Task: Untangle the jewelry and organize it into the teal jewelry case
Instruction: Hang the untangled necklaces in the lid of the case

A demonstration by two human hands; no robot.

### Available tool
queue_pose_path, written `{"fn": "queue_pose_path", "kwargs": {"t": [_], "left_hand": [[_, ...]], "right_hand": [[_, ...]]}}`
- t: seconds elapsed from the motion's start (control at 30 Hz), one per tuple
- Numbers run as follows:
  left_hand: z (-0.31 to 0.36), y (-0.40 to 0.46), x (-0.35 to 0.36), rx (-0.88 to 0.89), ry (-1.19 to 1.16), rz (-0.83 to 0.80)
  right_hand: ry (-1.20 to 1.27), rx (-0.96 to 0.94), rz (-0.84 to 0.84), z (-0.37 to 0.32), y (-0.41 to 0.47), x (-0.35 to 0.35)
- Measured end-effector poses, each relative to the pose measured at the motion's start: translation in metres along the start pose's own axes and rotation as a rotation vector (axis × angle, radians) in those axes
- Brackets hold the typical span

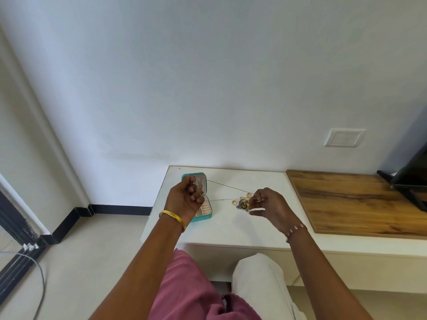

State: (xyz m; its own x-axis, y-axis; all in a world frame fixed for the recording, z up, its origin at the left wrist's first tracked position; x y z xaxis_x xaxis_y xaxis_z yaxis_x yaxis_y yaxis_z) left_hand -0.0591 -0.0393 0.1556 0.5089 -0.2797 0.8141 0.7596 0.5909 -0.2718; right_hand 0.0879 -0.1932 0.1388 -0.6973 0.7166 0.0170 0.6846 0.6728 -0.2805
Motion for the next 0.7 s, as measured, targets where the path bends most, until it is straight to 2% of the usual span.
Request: {"fn": "queue_pose_path", "kwargs": {"t": [0.07,0.13,0.2,0.3,0.4,0.53,0.63,0.7], "left_hand": [[-0.005,0.002,-0.006,-0.027,-0.039,0.014],[-0.010,0.003,-0.010,-0.055,-0.062,0.028],[-0.016,0.004,-0.014,-0.078,-0.072,0.041],[-0.020,0.004,-0.020,-0.090,-0.082,0.066],[-0.017,0.006,-0.025,-0.077,-0.133,0.097],[-0.011,0.008,-0.027,-0.047,-0.211,0.118],[-0.007,0.005,-0.025,-0.038,-0.165,0.118],[-0.004,0.003,-0.023,-0.036,-0.085,0.113]], "right_hand": [[0.407,0.020,-0.138,0.003,-0.001,0.012],[0.646,-0.044,-0.227,0.001,0.000,0.022],[0.774,-0.110,-0.240,-0.003,-0.001,0.027],[0.807,-0.174,-0.294,-0.014,-0.006,0.036],[0.677,-0.174,-0.393,-0.021,-0.012,0.045],[0.314,-0.158,-0.421,-0.012,-0.020,0.053],[0.014,-0.176,-0.409,-0.004,-0.027,0.058],[-0.162,-0.168,-0.470,-0.001,-0.033,0.063]]}}
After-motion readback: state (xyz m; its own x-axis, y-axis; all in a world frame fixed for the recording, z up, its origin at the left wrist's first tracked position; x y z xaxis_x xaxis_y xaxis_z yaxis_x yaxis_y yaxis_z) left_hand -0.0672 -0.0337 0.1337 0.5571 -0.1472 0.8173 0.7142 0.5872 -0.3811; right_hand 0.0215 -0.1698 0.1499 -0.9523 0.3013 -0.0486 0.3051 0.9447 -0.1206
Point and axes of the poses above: each hand's wrist, its own y-axis towards the middle knuckle, its own x-axis out of the palm, z = x × y, the point moved 6 cm from there along y, towards the middle knuckle, and after that the axes turned 7 degrees about -y, right-handed, at the moved point
